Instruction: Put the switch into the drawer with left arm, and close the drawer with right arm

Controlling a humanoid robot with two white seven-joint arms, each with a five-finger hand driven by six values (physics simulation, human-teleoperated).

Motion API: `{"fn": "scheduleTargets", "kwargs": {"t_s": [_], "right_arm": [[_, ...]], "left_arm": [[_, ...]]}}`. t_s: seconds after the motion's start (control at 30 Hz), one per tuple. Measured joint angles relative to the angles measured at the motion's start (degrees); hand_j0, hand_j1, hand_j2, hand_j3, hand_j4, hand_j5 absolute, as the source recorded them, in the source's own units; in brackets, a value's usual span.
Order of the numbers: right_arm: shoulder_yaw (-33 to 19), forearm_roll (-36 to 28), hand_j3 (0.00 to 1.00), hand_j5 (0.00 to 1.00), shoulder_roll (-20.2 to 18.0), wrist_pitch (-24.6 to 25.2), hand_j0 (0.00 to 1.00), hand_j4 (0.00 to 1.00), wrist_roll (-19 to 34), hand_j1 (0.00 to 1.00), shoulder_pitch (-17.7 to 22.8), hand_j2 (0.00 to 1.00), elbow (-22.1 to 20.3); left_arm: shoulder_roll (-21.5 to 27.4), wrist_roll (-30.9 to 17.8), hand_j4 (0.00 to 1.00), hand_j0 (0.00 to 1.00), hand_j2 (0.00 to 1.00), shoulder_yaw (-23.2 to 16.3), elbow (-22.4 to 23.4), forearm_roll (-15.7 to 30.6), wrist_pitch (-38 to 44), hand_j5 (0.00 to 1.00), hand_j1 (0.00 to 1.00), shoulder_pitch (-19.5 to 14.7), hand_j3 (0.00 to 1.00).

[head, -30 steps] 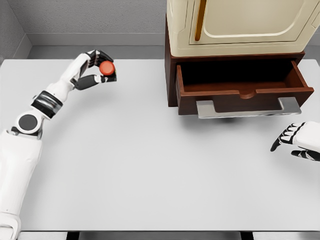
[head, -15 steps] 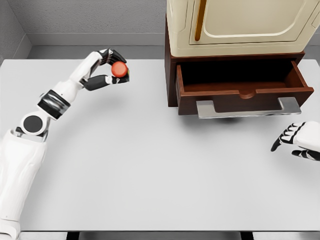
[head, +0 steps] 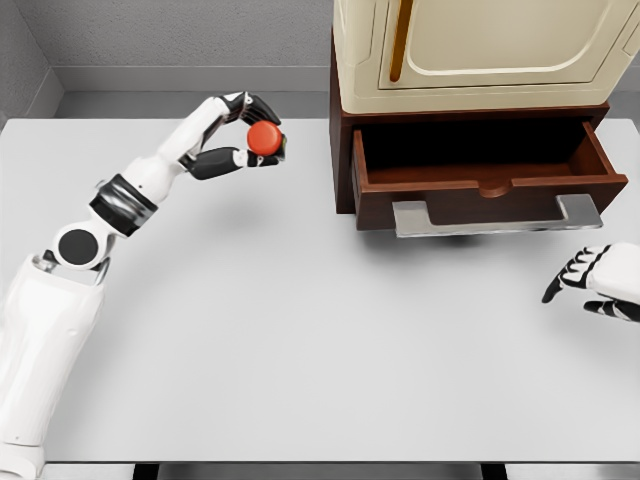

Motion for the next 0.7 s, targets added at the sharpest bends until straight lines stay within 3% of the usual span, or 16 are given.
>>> {"fn": "scheduleTargets", "kwargs": {"t_s": [0.3,0.7], "right_arm": [[0.00,-0.06,0.63,0.63,-0.15,0.00,0.63,0.63,-0.06,0.63,0.00,0.63,0.00],[0.00,-0.15,0.63,0.63,-0.27,0.00,0.63,0.63,-0.12,0.63,0.00,0.63,0.00]], "left_arm": [[-0.37,0.00,0.38,0.38,0.38,-1.56,-3.87,0.00,0.33,0.38,0.38,-0.26,0.38],[-2.83,0.00,0.38,0.38,0.38,-3.97,-5.57,-0.40,0.56,0.38,0.38,-1.85,0.38]]}}
